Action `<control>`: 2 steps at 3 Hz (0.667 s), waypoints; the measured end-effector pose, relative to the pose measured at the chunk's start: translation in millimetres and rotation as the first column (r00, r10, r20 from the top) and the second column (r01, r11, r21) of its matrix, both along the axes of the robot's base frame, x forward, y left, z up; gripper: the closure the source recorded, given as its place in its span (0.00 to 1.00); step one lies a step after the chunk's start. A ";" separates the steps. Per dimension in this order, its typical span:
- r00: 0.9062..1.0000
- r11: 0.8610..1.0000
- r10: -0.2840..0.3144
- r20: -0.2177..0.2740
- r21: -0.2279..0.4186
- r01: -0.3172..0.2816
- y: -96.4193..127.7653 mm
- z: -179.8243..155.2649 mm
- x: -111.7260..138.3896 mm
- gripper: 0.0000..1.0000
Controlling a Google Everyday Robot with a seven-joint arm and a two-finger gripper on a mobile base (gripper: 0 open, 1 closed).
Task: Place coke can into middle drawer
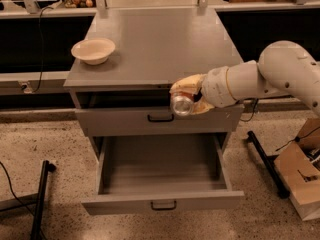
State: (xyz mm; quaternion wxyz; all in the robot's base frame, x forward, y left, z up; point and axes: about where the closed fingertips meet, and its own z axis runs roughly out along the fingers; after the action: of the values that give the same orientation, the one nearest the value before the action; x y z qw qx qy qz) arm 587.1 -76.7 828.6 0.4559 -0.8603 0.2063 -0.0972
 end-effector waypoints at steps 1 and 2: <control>0.999 0.998 -0.022 0.038 -0.066 0.025 5.4 -6.6 0.6 1.00; 0.996 0.998 -0.020 0.083 -0.059 0.025 -0.6 -52.9 -4.0 1.00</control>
Offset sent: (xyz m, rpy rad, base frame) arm -0.0084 -0.0330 -0.1431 -0.0792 -0.2293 0.0684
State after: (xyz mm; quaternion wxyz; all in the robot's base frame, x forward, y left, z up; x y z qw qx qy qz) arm 583.1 -77.3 775.7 0.4367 -0.8666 0.1937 -0.1439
